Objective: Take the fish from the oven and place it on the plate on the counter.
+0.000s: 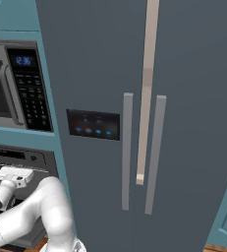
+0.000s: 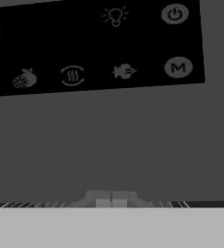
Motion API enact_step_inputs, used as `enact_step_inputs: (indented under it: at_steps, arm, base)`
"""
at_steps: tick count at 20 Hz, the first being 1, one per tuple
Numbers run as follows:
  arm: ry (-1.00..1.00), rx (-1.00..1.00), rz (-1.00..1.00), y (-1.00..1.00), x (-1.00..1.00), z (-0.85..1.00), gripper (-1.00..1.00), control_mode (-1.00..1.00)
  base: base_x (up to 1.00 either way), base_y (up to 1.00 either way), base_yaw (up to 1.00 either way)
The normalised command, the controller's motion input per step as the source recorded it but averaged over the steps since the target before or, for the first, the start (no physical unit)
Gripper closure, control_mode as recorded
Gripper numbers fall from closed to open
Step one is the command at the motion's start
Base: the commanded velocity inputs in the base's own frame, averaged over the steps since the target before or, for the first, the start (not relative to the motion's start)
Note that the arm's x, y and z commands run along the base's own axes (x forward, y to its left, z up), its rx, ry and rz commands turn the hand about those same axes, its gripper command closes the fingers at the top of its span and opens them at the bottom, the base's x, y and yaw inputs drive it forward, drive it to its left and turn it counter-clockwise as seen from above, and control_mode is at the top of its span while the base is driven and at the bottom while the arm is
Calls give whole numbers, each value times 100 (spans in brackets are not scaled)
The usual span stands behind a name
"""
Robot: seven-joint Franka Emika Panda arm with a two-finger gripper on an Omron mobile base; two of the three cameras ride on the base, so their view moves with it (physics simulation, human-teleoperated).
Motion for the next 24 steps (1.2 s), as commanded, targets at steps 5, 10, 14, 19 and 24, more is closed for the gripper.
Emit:
enact_step_inputs:
  at_steps: [5, 10, 14, 19, 24]
  arm:
    - [0, 1, 0, 12, 29, -38, 100, -100]
    - [3, 0, 0, 24, 27, -57, 100, -100]
    - [8, -1, 0, 17, 25, -71, 100, -100]
    - [-5, -4, 0, 5, 18, -48, 100, -100]
    - [-15, -5, 0, 2, 6, -37, 100, -100]
  base:
    - [0, 0, 0]
    - [0, 0, 0]
    - [0, 0, 0]
    - [0, 0, 0]
    - [0, 0, 0]
